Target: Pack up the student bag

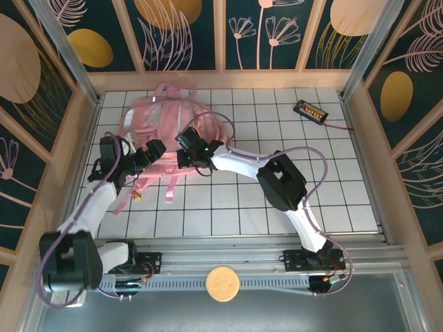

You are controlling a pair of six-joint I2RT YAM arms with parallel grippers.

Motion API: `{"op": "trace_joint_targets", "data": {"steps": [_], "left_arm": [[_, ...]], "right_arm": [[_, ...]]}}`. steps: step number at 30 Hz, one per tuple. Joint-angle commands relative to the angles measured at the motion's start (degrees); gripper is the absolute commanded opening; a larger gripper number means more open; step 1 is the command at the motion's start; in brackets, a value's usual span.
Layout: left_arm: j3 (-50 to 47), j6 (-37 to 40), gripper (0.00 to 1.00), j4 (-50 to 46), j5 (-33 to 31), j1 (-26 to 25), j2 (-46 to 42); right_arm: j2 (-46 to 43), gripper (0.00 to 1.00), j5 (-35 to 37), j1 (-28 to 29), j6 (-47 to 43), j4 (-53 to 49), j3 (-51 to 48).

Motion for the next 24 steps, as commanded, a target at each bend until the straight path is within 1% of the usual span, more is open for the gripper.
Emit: {"op": "trace_joint_targets", "data": {"steps": [1, 3, 6, 9, 15, 17, 18, 21, 23, 24], "left_arm": [[-6.5, -11.0, 0.99, -1.9, -0.9, -0.3, -4.1], [-10.5, -16.1, 0.99, 4.1, 0.4, -0.3, -4.8], [-14.3, -22.2, 0.99, 13.4, 1.0, -0.3, -3.3], [-15.7, -26.2, 0.98, 20.6, 0.6, -0.3, -0.7], [-17.5, -33.0, 0.97, 31.6, -2.0, -0.3, 2.6], [-17.5, -34.0, 0.91, 33.4, -2.3, -0.3, 3.5], [-17.4, -34.0, 0.84, 34.1, -2.3, -0.3, 4.3], [-17.6, -35.0, 0.72, 36.8, -1.9, -0.4, 6.5], [-17.5, -35.7, 0.71, 38.0, -1.6, -0.4, 7.6], [-17.2, -36.0, 0.74, 38.1, -1.3, -0.5, 7.9]], "right_arm": [[-3.9, 0.0, -3.6, -1.5, 1.1, -2.2, 0.3], [-4.9, 0.0, -4.8, -1.7, 1.6, -1.8, -0.1], [-5.4, 0.0, -6.7, -1.8, 1.8, -2.6, 0.4], [-6.5, 0.0, -8.7, -1.8, 2.4, -2.2, -0.4], [-9.1, 0.0, -12.5, -1.6, 3.6, -2.3, -2.4], [-9.6, 0.0, -13.7, -1.7, 3.8, -2.9, -2.5], [-9.8, 0.0, -14.2, -1.7, 3.8, -3.4, -2.4], [-10.1, 0.0, -15.7, -1.7, 3.2, -5.4, -0.9], [-10.0, 0.0, -16.4, -1.7, 2.7, -6.8, 0.5], [-9.8, 0.0, -16.7, -1.7, 2.5, -7.6, 1.4]]}}
